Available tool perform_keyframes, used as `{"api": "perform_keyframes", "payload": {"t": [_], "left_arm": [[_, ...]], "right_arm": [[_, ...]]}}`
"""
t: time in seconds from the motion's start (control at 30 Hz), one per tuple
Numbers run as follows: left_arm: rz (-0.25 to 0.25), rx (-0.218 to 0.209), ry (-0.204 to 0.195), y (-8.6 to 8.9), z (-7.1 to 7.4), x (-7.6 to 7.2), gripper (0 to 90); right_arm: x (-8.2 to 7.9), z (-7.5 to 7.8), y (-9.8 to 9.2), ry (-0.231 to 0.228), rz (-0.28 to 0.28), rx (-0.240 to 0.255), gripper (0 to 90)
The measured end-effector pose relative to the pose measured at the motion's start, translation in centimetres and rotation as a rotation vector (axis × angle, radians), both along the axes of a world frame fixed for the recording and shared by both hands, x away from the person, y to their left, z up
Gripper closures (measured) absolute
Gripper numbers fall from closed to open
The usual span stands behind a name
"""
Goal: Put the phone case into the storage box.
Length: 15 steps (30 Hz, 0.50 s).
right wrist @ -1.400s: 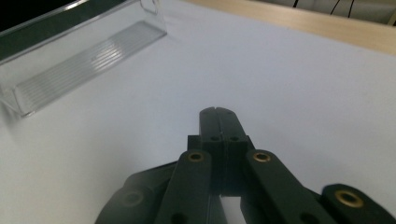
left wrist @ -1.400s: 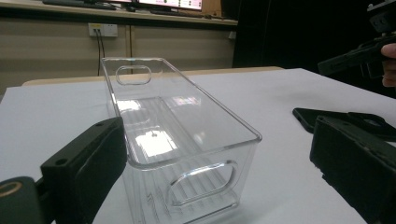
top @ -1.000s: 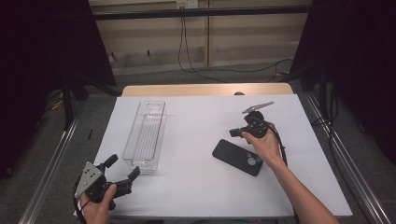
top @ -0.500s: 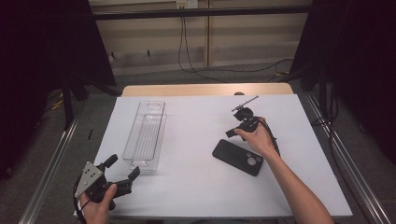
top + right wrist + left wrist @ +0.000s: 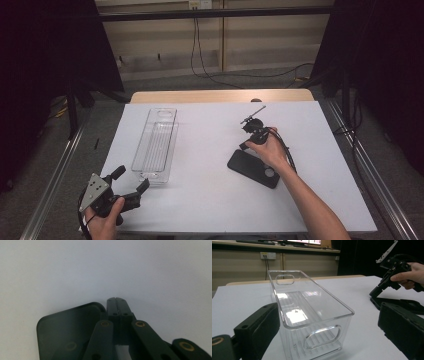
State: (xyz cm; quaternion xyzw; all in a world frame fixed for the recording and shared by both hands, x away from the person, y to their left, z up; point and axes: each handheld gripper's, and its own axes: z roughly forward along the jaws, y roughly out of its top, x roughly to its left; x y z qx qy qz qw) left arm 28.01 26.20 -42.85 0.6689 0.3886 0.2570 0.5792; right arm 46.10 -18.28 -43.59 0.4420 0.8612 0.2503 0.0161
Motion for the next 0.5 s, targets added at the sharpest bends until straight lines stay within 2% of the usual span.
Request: {"api": "perform_keyframes", "payload": {"t": [0.17,0.27,0.33,0.37,0.5], "left_arm": [[-0.002,0.001,0.000,0.0,0.0,0.0,4.0],[0.000,0.001,0.000,0.0,0.0,0.0,4.0],[-0.001,0.000,0.001,0.0,0.0,0.0,4.0],[0.000,0.001,0.001,0.0,0.0,0.0,4.0],[-0.002,0.001,0.001,0.0,0.0,0.0,4.0]], "right_arm": [[-0.2,-0.1,0.5,-0.003,0.012,-0.005,90.0],[-0.3,-0.2,0.9,-0.015,0.031,-0.008,90.0],[-0.5,-0.2,1.3,-0.006,0.043,0.004,90.0],[-0.6,-0.2,1.4,-0.016,0.046,-0.009,90.0],[-0.9,-0.1,2.0,-0.015,0.082,-0.008,90.0]]}}
